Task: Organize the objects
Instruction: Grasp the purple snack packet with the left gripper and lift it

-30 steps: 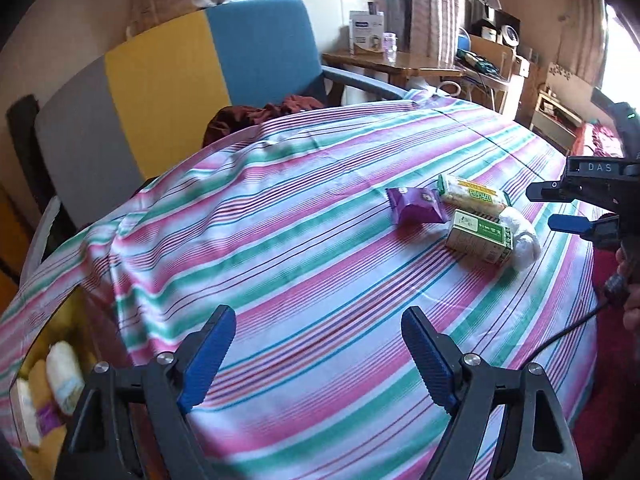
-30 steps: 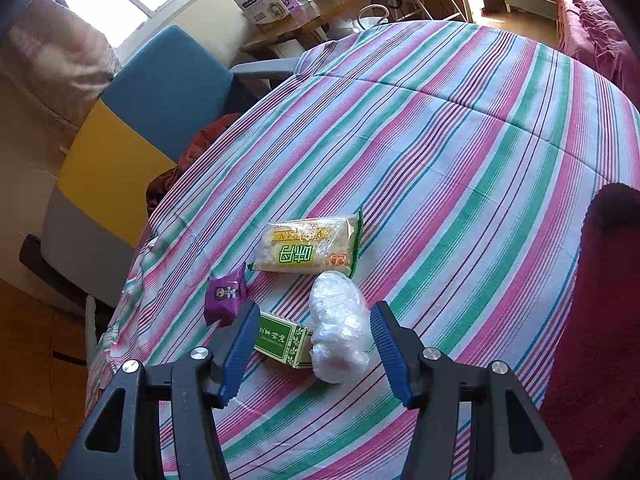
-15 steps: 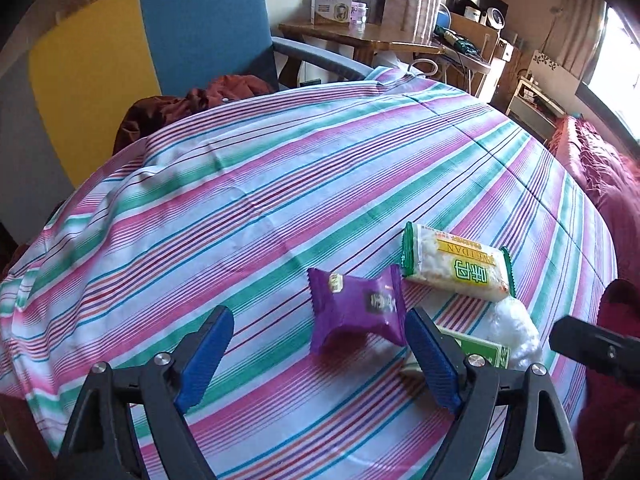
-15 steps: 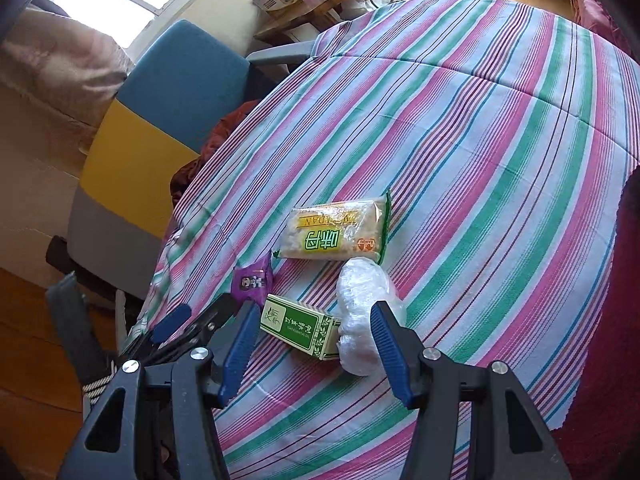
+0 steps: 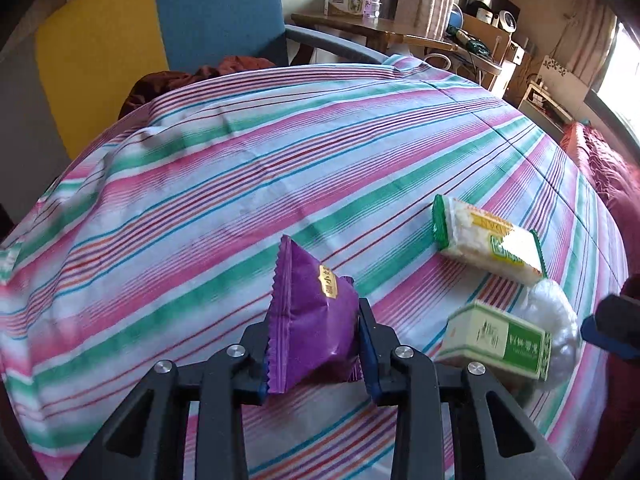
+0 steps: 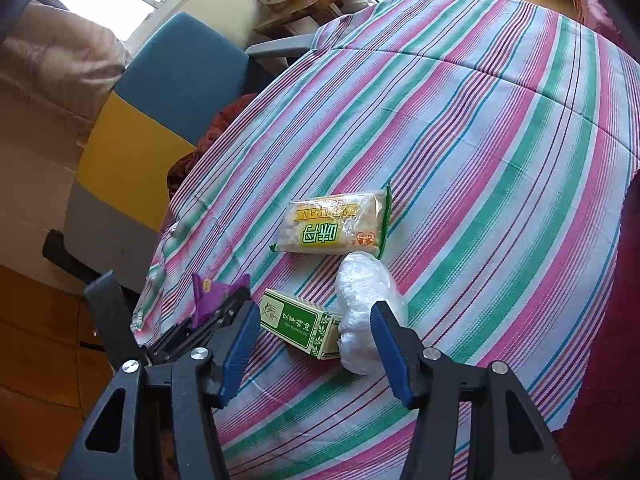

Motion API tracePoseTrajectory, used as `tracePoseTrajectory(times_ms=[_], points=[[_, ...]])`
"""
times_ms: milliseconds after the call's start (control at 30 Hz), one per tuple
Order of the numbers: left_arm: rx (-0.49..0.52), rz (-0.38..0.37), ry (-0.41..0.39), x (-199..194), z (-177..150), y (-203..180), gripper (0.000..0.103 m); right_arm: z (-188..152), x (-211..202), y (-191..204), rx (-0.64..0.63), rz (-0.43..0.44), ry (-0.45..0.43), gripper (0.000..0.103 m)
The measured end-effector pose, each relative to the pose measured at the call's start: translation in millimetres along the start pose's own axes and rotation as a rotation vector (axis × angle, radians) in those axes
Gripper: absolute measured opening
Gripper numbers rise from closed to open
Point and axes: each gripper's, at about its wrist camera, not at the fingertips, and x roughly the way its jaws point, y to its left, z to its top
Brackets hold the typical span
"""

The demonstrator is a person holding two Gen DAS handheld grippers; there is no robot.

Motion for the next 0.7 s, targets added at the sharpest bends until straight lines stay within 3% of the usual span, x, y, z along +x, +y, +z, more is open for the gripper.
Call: tracePoseTrajectory(times_ms=[200, 333, 400, 467, 500, 700], points=[[-0.062, -0.056, -0.022, -44, -66, 17, 0.034, 0, 4, 1, -0.019, -0.040, 0.014, 0.058], [-0.074, -0.135, -0.005, -68, -103, 19, 0.034, -1, 7, 3, -0.032, -0.071, 0.019, 0.058], [-0.074, -0.180, 0.017, -74, -110, 21, 0.036, -2, 7, 3, -0.033, -0.081, 0.017, 0.058], [-0.075, -0.172, 0.029, -78, -111, 23, 0.048, -3, 8, 2, -0.033, -0.096, 0.017, 0.058], [-0.088, -0.151, 0.025, -81, -111, 26, 0.060, -3, 9, 1, -0.032, -0.102, 0.018, 0.058], [-0.255, -0.132, 0.031, -74, -92, 52, 0.058, -8, 13, -1, -0.033, -0.130, 0.026, 0.058]])
